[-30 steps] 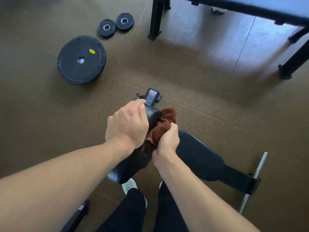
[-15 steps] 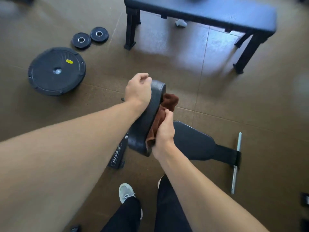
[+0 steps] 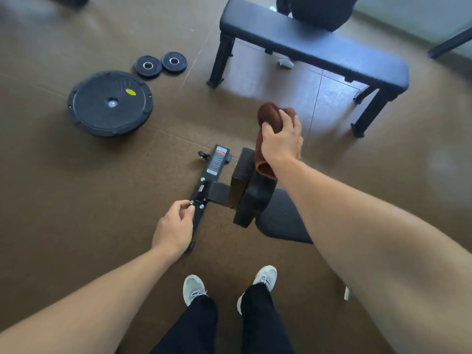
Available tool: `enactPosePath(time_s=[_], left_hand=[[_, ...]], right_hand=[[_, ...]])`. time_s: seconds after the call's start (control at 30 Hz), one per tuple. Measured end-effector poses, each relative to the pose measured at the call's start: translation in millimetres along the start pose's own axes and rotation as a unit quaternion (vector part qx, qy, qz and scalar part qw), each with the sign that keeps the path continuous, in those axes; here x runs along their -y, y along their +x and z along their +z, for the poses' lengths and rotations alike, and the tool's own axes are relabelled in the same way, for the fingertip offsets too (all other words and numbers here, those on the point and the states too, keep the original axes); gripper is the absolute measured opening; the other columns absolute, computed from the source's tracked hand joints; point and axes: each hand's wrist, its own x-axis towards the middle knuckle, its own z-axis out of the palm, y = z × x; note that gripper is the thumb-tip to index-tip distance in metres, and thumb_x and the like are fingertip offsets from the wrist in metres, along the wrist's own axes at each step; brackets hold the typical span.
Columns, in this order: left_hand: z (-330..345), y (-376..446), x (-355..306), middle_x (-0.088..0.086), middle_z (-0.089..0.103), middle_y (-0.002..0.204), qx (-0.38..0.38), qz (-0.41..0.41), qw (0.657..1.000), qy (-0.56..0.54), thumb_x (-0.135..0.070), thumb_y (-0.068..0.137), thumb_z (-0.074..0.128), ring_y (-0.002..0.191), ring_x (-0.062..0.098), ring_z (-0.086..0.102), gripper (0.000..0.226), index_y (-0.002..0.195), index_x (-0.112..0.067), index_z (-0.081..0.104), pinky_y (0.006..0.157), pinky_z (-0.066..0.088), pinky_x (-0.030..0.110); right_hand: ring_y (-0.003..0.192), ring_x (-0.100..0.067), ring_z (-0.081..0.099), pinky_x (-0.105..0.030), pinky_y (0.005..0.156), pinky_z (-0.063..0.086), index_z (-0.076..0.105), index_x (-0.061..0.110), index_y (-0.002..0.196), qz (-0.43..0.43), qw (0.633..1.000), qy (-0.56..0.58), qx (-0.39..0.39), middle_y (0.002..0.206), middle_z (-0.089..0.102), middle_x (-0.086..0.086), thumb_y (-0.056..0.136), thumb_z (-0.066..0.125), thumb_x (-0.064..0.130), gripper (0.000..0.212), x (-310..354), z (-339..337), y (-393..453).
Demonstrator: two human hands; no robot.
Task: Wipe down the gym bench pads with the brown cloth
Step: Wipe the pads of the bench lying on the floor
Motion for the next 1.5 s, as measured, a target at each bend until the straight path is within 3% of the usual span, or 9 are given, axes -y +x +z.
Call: enactPosePath(time_s=[0.33, 0.47, 0.63, 0.73, 0.83, 1.03, 1.17, 1.33, 1.5], left_hand=[[15, -15, -17, -0.004, 0.065, 0.130, -0.030, 0.094, 0.995, 0.032, -0.031, 0.108, 0.037, 0.119, 0.018, 0.057, 0.032, 0.132, -0.027, 0.058, 0.091, 0.039, 0.030], [17, -13, -59, 0.001, 0.065, 0.127, -0.055, 0.118, 0.991, 0.023, -0.031, 0.108, 0.037, 0.115, 0.020, 0.057, 0.032, 0.131, -0.024, 0.058, 0.089, 0.039, 0.031], [30, 4, -133, -0.001, 0.055, 0.141, -0.042, 0.271, 0.960, 0.051, -0.038, 0.104, 0.047, 0.128, 0.018, 0.052, 0.040, 0.141, -0.023, 0.051, 0.104, 0.040, 0.033], [53, 15, -175, 0.000, 0.028, 0.165, -0.013, 0.356, 0.922, 0.153, -0.042, 0.104, 0.046, 0.151, 0.017, 0.024, 0.056, 0.156, -0.023, 0.035, 0.122, 0.020, 0.036], [84, 33, -205, 0.001, 0.002, 0.171, 0.017, 0.393, 0.868, 0.305, -0.047, 0.105, 0.039, 0.157, 0.019, -0.002, 0.065, 0.161, -0.022, 0.017, 0.127, 0.002, 0.040], [110, 61, -228, 0.006, 0.015, 0.169, -0.023, 0.405, 0.801, 0.441, -0.056, 0.102, 0.026, 0.156, 0.027, 0.003, 0.070, 0.161, -0.018, 0.019, 0.127, 0.001, 0.046], [116, 58, -229, 0.004, 0.033, 0.163, -0.044, 0.409, 0.818, 0.403, -0.048, 0.100, 0.033, 0.153, 0.024, 0.018, 0.063, 0.156, -0.020, 0.036, 0.126, 0.009, 0.046], [119, 58, -228, 0.001, 0.042, 0.159, -0.060, 0.417, 0.833, 0.360, -0.036, 0.098, 0.037, 0.152, 0.023, 0.025, 0.054, 0.147, -0.019, 0.052, 0.124, 0.020, 0.046], [118, 59, -230, -0.002, 0.052, 0.151, -0.050, 0.410, 0.877, 0.246, -0.026, 0.104, 0.035, 0.151, 0.017, 0.029, 0.046, 0.145, -0.016, 0.054, 0.122, 0.025, 0.044]], right_hand=[[0.143, -0.026, 0.044, -0.046, 0.114, 0.039, 0.037, 0.041, 0.156, -0.054, 0.993, 0.097, -0.048, 0.168, 0.025, 0.004, 0.108, 0.046, 0.045, 0.050, -40, 6, -65], [0.133, -0.030, 0.058, -0.053, 0.111, 0.046, 0.026, 0.047, 0.157, 0.088, 0.973, 0.195, -0.082, 0.157, 0.047, 0.004, 0.096, 0.023, 0.079, 0.069, -66, 39, -137], [0.103, -0.031, 0.065, -0.042, 0.082, 0.055, 0.036, 0.026, 0.158, 0.495, 0.713, 0.496, 0.013, 0.133, 0.063, -0.010, 0.106, 0.034, 0.063, 0.064, -90, 53, -136], [0.125, -0.042, 0.062, -0.053, 0.109, 0.049, 0.043, 0.019, 0.155, 0.547, 0.575, 0.608, 0.027, 0.142, 0.062, -0.016, 0.109, 0.040, 0.053, 0.056, -88, 52, -129], [0.135, -0.042, 0.055, -0.053, 0.115, 0.044, 0.040, 0.019, 0.158, 0.576, 0.508, 0.640, -0.001, 0.152, 0.054, -0.015, 0.111, 0.040, 0.047, 0.055, -89, 44, -120], [0.133, -0.036, 0.055, -0.054, 0.117, 0.041, 0.041, 0.031, 0.157, 0.490, 0.673, 0.554, -0.016, 0.152, 0.054, -0.007, 0.102, 0.048, 0.064, 0.064, -103, 33, -97], [0.140, -0.022, 0.048, -0.050, 0.121, 0.036, 0.047, 0.053, 0.146, 0.356, 0.794, 0.491, 0.047, 0.154, 0.050, 0.011, 0.069, 0.046, 0.091, 0.086, -131, 93, -37], [0.142, -0.027, 0.047, -0.053, 0.121, 0.031, 0.046, 0.060, 0.140, 0.422, 0.795, 0.432, 0.056, 0.152, 0.054, 0.007, 0.058, 0.037, 0.100, 0.091, -198, 171, 9], [0.137, -0.019, 0.053, -0.049, 0.119, 0.036, 0.051, 0.062, 0.138, 0.347, 0.792, 0.490, 0.112, 0.144, 0.060, 0.016, 0.075, 0.049, 0.086, 0.067, -147, 94, -25]])
